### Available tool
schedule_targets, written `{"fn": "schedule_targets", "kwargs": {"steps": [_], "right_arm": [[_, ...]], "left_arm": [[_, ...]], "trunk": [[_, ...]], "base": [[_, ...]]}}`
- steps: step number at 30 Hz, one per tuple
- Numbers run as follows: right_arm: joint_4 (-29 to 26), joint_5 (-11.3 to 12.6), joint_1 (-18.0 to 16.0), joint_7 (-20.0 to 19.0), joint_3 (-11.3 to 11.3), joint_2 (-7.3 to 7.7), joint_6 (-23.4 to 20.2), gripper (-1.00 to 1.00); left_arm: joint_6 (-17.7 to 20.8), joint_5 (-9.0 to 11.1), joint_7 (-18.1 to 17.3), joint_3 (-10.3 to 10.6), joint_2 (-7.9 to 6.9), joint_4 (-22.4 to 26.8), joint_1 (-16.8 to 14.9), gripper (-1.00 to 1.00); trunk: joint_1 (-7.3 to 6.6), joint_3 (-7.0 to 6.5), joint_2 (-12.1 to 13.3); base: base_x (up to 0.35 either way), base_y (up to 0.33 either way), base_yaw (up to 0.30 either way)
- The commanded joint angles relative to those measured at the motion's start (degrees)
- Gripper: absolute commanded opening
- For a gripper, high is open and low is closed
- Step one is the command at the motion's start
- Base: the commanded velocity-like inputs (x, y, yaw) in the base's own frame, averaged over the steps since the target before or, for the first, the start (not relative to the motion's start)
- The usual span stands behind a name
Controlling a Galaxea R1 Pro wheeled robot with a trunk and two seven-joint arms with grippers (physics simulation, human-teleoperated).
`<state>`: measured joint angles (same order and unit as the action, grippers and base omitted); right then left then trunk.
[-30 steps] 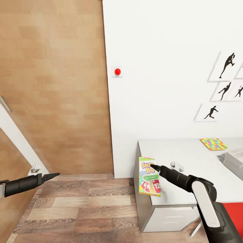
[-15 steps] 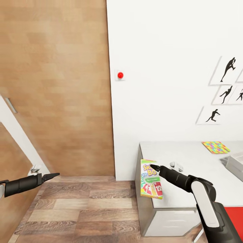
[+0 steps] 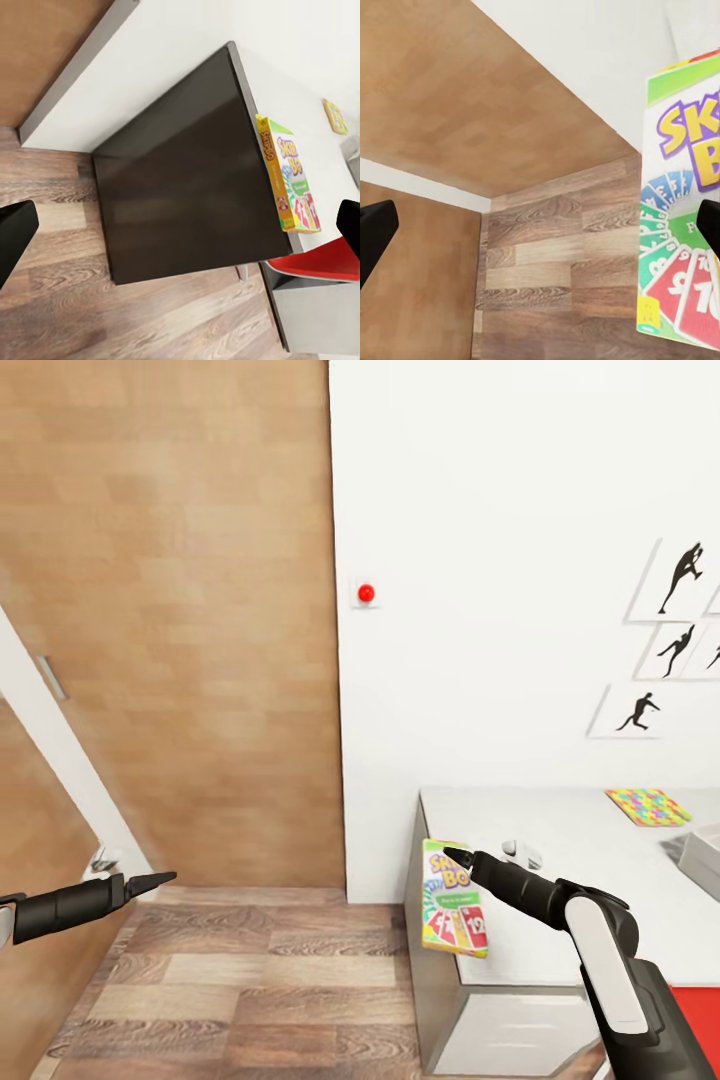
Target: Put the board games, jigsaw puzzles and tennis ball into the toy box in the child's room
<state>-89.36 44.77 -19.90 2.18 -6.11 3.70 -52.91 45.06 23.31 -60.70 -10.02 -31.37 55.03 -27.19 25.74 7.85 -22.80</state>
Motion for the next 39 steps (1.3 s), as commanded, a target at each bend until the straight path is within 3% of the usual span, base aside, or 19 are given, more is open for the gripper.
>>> {"fn": "schedule_targets", "kwargs": {"steps": [1, 19, 39], "right_arm": [[-0.05, 0.32, -0.05, 0.24, -0.04, 0.00, -0.26, 1.00], [0.06, 0.32, -0.05, 0.28, -0.13, 0.08, -0.16, 1.00], [-0.02, 0.32, -0.05, 0.20, -0.10, -0.01, -0.18, 1.00]], "left_arm": [[0.36, 0.19, -0.04, 0.00, -0.01, -0.01, -0.05, 1.00], [0.30, 0.16, -0.03, 0.05, 0.00, -0.01, -0.06, 1.00], [0.29, -0.07, -0.01, 0.10, 0.08, -0.01, -0.06, 1.00]], "trunk": [[0.04, 0.03, -0.12], [0.04, -0.90, -0.12], [0.04, -1.24, -0.12]], "base": [[0.000, 0.000, 0.085], [0.000, 0.000, 0.060], [0.000, 0.000, -0.054]]}}
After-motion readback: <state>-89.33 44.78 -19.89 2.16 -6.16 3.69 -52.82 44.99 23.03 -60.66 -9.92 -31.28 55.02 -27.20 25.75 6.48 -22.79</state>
